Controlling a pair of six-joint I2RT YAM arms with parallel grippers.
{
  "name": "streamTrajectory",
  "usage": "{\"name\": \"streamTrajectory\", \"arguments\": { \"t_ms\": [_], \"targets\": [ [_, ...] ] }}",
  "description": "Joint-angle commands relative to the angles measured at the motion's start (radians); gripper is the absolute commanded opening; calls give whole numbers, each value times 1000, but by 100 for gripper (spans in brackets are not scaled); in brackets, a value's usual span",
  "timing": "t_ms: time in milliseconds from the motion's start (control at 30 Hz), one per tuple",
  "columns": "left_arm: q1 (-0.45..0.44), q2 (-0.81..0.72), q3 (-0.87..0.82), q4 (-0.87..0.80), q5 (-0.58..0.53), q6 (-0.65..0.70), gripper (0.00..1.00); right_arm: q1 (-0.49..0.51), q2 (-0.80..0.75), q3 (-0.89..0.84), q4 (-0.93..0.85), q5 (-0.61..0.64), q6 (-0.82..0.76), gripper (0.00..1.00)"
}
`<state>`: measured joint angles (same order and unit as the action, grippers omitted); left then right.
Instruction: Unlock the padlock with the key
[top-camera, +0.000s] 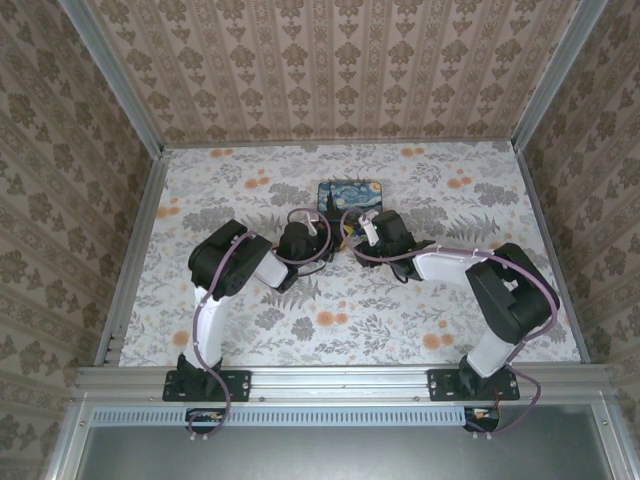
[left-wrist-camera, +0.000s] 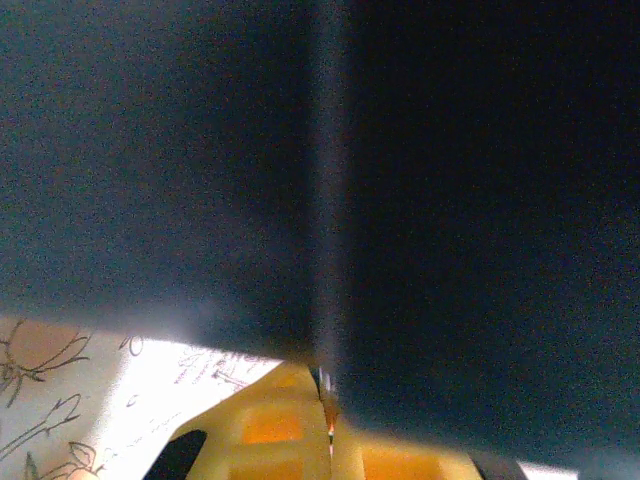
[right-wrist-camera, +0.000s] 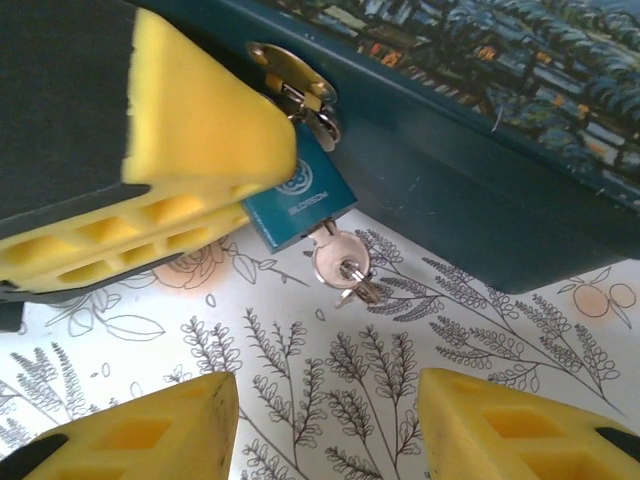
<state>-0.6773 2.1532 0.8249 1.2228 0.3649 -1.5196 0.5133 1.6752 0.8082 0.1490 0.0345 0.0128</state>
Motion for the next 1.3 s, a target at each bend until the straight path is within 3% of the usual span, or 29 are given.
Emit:
{"name": "streamTrajectory", "arguments": {
  "t_ms": [0, 433, 567, 733, 867, 1033, 1167, 1233, 1267],
  "targets": [
    [8, -41, -9, 37, 34, -16, 0, 2, 34, 54, -20, 44, -25, 51],
    [9, -52, -30, 50, 49, -28, 0, 2, 121, 155, -75, 37, -57, 45],
    [13, -52, -24, 49, 55, -32, 0, 2, 120, 145, -76, 24, -52, 36],
    [13, -52, -20, 49, 60, -32, 0, 0, 116, 147, -78, 14, -41, 15],
    [13, -49, -23, 51, 63, -31, 0, -42, 81, 149, -65, -126, 23, 0],
    [12, -49, -40, 53, 58, -25, 0, -187, 72, 114, 90, -525, 254, 0],
    [10, -46, -41, 53, 57, -23, 0, -211, 89, 113, 126, -632, 327, 2],
    [10, -45, -41, 54, 54, -23, 0, -211, 87, 111, 113, -650, 340, 36],
    [10, -44, -40, 52, 54, -19, 0, -211, 75, 97, 116, -648, 347, 45]
  ]
}}
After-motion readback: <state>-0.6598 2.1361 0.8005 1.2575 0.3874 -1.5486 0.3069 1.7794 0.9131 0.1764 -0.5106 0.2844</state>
